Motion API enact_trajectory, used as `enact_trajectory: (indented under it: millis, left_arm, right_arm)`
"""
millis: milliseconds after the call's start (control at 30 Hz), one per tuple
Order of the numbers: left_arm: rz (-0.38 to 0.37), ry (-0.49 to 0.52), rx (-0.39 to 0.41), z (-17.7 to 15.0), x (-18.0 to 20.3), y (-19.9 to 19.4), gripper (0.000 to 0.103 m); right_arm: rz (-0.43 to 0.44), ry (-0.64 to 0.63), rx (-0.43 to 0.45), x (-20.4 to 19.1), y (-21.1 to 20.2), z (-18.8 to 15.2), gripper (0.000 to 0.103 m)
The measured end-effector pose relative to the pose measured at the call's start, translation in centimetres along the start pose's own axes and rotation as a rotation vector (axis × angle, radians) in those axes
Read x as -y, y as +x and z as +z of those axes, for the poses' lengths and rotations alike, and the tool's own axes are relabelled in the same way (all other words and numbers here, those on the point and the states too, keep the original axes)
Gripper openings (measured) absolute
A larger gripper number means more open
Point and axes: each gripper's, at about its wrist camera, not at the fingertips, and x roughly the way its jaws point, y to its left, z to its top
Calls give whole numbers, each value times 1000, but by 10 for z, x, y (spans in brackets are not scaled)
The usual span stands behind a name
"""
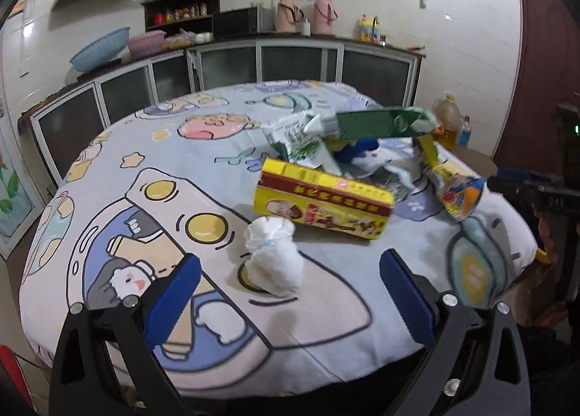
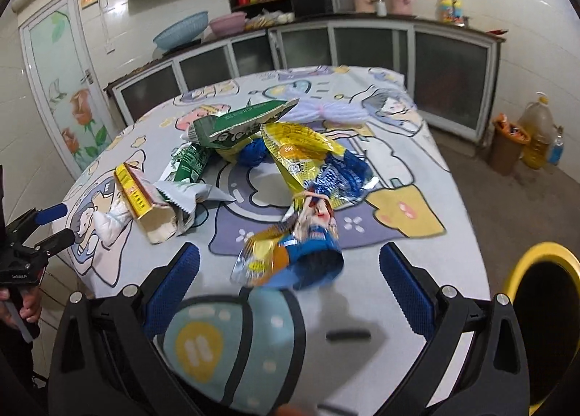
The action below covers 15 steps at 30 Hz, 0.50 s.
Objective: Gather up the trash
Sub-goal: 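Grasp the white tissue bundle with the left tool while the right tool grasps the yellow snack bag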
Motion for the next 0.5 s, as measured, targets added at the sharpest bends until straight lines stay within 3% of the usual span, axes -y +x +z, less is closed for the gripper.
enact_trajectory:
  millis: [200,500]
  left_arm:
    - [-59,-40,-83,5,-15,35,95]
    - [-79,-94,-152,11,-21,78,95]
  right_arm:
    - [0,1,-63,4,27,25,95]
    - [-19,22,-153,7,74,37,95]
